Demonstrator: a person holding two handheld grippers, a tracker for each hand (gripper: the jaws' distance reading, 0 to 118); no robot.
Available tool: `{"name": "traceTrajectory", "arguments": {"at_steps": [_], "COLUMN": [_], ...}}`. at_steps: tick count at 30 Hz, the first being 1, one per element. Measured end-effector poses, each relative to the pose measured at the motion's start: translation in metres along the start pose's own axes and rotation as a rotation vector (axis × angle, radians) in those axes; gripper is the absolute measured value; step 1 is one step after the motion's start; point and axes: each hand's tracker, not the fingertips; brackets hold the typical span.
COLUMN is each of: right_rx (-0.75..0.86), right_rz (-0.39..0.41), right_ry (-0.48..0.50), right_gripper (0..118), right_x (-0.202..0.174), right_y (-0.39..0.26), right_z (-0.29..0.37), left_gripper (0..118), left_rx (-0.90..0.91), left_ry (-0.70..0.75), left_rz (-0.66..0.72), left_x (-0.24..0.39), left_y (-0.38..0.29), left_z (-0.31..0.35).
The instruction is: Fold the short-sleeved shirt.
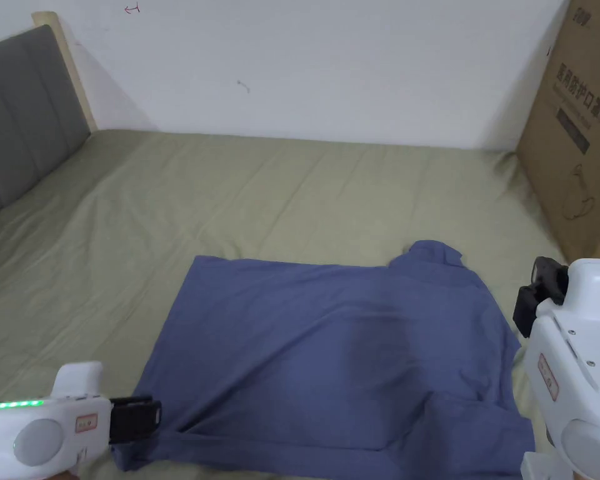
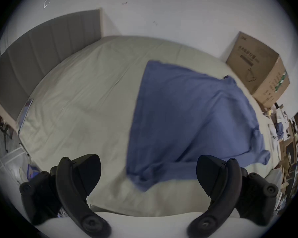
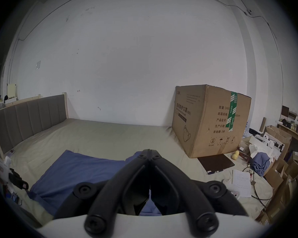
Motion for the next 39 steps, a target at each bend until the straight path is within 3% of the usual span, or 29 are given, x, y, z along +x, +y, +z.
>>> {"name": "traceTrajectory", "arguments": {"at_steps": [3, 6, 9, 10, 11, 16, 20, 21, 23, 24, 25, 26, 30, 31, 32, 34, 36, 38, 39], "right_rx": [-0.019, -0.043, -0.07, -0.076, -0.083, -0.138, -0.287, -0.333, -0.461, -0.517, -0.567, -0.606, -0.774, -0.793, -0.801, -0.821, -0.825, -0.814, -0.808], "right_rz": [-0.001, 0.0, -0.029, -0.036, -0.038, -0.05, -0.07, -0.068, -0.082, -0.106, -0.13, -0.145, -0.166, -0.169, -0.174, -0.174, -0.199, -0.205, -0.221], "right_ry": [0.001, -0.004, -0.003, -0.003, -0.007, -0.035, -0.04, -0.046, -0.044, -0.041, -0.035, -0.037, -0.031, -0.029, -0.023, -0.003, 0.037, 0.026, 0.046], "right_gripper": [0, 0, 0, 0, 0, 0, 3, 18, 72, 93, 105, 106, 104, 98, 87, 49, 36, 10, 6], "right_x": [0.0, -0.001, 0.002, 0.003, 0.004, 0.017, 0.038, 0.041, 0.051, 0.054, 0.057, 0.059, 0.06, 0.059, 0.057, 0.053, 0.048, 0.05, 0.051], "right_y": [-0.005, -0.011, -0.017, -0.019, -0.022, -0.034, -0.068, -0.079, -0.11, -0.126, -0.143, -0.159, -0.21, -0.219, -0.225, -0.232, -0.235, -0.23, -0.225], "right_z": [-0.001, 0.0, 0.002, 0.003, 0.004, 0.007, 0.005, 0.005, 0.002, 0.001, 0.001, 0.001, -0.011, -0.013, -0.016, -0.02, -0.02, -0.019, -0.018], "left_gripper": [108, 65, 38, 14, 4, 3, 3, 3, 3, 3, 3, 3, 3, 3, 3, 3, 3, 3, 3], "left_rx": [-0.028, -0.032, -0.065, -0.075, -0.081, -0.061, 0.033, 0.048, 0.058, 0.065, 0.07, 0.076, 0.076, 0.077, 0.075, 0.076, 0.074, 0.071, 0.07], "left_ry": [0.028, 0.021, -0.001, -0.004, 0.0, 0.01, -0.011, -0.021, -0.037, -0.037, -0.039, -0.038, -0.047, -0.045, -0.046, -0.047, -0.044, -0.04, -0.039], "left_rz": [-0.008, -0.008, -0.025, -0.037, -0.054, -0.099, -0.047, -0.038, -0.03, -0.033, -0.036, -0.042, -0.046, -0.051, -0.051, -0.049, -0.043, -0.035, -0.031], "left_x": [-0.008, -0.01, -0.001, 0.001, 0.005, 0.016, 0.01, 0.009, 0.008, 0.009, 0.011, 0.012, 0.017, 0.018, 0.019, 0.019, 0.019, 0.017, 0.017], "left_y": [-0.013, -0.019, -0.021, -0.024, -0.026, -0.032, -0.021, -0.018, -0.013, -0.012, -0.011, -0.01, -0.009, -0.009, -0.008, -0.008, -0.008, -0.007, -0.007], "left_z": [-0.01, -0.018, -0.034, -0.039, -0.044, -0.039, -0.016, -0.01, -0.003, 0.0, 0.003, 0.004, 0.005, 0.005, 0.005, 0.005, 0.004, 0.002, 0.002]}}
